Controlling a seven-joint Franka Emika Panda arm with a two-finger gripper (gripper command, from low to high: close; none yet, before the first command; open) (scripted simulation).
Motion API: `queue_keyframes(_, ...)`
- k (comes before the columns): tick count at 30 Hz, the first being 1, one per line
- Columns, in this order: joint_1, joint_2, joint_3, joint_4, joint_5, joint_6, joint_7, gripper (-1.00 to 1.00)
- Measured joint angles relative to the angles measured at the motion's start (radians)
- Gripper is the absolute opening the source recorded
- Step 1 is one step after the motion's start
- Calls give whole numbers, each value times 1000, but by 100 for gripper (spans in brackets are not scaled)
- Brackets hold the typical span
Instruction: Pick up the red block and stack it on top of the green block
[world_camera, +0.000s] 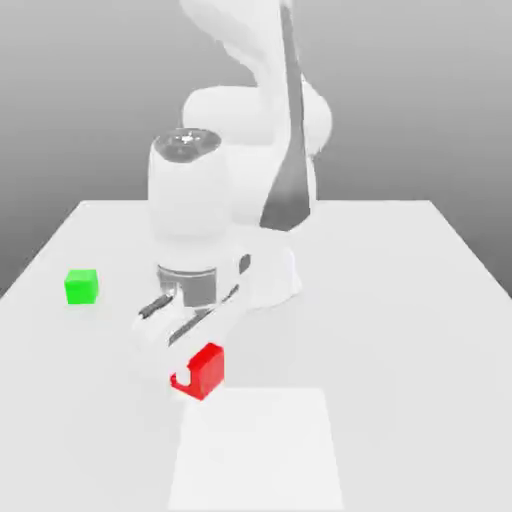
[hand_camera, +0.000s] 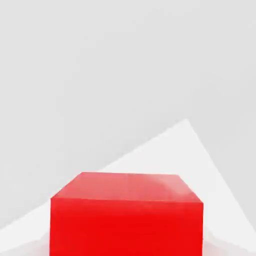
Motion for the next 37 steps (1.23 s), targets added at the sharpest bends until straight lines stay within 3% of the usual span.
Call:
queue_keyframes(21, -544, -203, -609, -85, -263, -103, -810, -100)
queue_keyframes(29, -451, -63, -685, -80, -111, 31, -937, -100)
queue_keyframes(32, -413, 13, -692, -83, 6, 97, -1018, -100)
queue_keyframes(35, -405, 97, -646, -84, 185, 163, -1142, -100)
queue_keyframes(36, -412, 111, -634, -84, 218, 174, -1165, 100)
queue_keyframes(37, -412, 111, -634, -84, 218, 174, -1165, 100)
